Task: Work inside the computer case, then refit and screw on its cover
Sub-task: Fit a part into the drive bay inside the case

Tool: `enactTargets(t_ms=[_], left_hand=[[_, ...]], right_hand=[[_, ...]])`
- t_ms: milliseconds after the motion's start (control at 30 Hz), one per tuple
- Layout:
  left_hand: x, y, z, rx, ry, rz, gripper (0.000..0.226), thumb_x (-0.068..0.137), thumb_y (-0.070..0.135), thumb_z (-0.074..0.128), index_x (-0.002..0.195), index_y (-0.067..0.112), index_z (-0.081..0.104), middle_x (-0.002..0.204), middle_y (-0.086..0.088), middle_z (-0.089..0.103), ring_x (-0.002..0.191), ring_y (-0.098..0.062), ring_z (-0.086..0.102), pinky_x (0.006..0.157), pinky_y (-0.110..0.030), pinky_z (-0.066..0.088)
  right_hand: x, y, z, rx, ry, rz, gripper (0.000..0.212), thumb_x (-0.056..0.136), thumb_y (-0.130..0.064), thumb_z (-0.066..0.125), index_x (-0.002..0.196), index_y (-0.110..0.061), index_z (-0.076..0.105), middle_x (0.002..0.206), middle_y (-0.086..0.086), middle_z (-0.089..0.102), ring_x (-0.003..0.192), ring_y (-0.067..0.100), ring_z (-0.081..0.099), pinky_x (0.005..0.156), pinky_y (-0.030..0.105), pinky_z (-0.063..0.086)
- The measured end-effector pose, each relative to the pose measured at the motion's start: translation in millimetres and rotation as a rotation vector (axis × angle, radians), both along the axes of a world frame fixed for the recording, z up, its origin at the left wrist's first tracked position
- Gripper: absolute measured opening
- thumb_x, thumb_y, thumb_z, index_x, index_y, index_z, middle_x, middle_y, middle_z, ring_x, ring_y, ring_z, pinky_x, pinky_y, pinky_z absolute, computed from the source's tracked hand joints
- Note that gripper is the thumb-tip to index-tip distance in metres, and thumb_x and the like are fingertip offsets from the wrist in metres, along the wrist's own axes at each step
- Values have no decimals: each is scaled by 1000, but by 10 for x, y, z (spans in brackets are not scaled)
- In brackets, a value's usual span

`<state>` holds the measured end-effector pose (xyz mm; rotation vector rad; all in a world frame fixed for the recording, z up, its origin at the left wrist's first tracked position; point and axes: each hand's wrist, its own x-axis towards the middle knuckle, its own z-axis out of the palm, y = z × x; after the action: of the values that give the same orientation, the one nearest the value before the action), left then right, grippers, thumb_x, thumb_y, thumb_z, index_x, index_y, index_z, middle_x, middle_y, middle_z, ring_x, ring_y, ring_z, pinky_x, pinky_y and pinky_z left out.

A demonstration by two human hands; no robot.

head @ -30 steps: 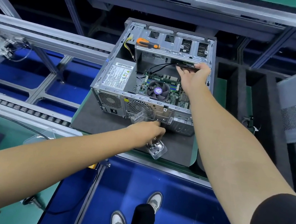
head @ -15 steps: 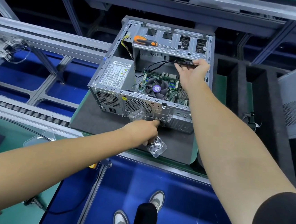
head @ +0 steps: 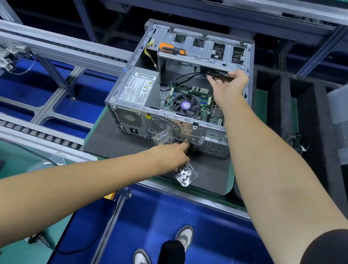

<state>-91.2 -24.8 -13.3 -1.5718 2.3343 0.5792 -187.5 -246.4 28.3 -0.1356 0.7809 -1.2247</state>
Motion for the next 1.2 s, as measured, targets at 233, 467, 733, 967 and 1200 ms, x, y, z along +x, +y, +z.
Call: enactTargets(t_ms=[233,467,733,967,1200], left_hand=[[6,24,19,-48,3,-12,46,86,-14,53,125,11,47,122,-12,39,100,-32,56,77,-52,51],[-47,100,51,-198,-5,-45,57,77,-17,53,126,9,42,114,-11,44,96,-31,52,64,-39,32],[-34,92,-134,13,227,253,23,90,9,69,98,20,50,100,-1,52,88,-27,57,73,-41,50],[-68,57,-334,22,131,283,29,88,7,73,93,22,49,85,8,40,76,-23,54,59,-31,38],[-102,-5,-296,32,139,299,12,96,15,68,99,16,57,102,-3,56,96,-30,65,71,-34,41]], right_hand=[[-3,3,17,17,-10,-14,32,91,-2,36,121,-5,47,148,19,37,138,45,40,110,67,40],[-6,10,23,16,10,0,35,89,-3,38,124,-3,44,145,18,37,139,43,41,109,65,42],[-8,-7,17,10,1,10,34,89,-3,39,123,-4,44,148,16,37,140,43,40,109,65,42],[-9,1,33,24,2,-6,42,89,-2,37,131,-5,39,147,16,33,145,42,35,110,65,41],[-12,-2,22,16,-2,5,39,89,-2,39,127,-4,40,147,18,35,142,43,39,108,66,43]])
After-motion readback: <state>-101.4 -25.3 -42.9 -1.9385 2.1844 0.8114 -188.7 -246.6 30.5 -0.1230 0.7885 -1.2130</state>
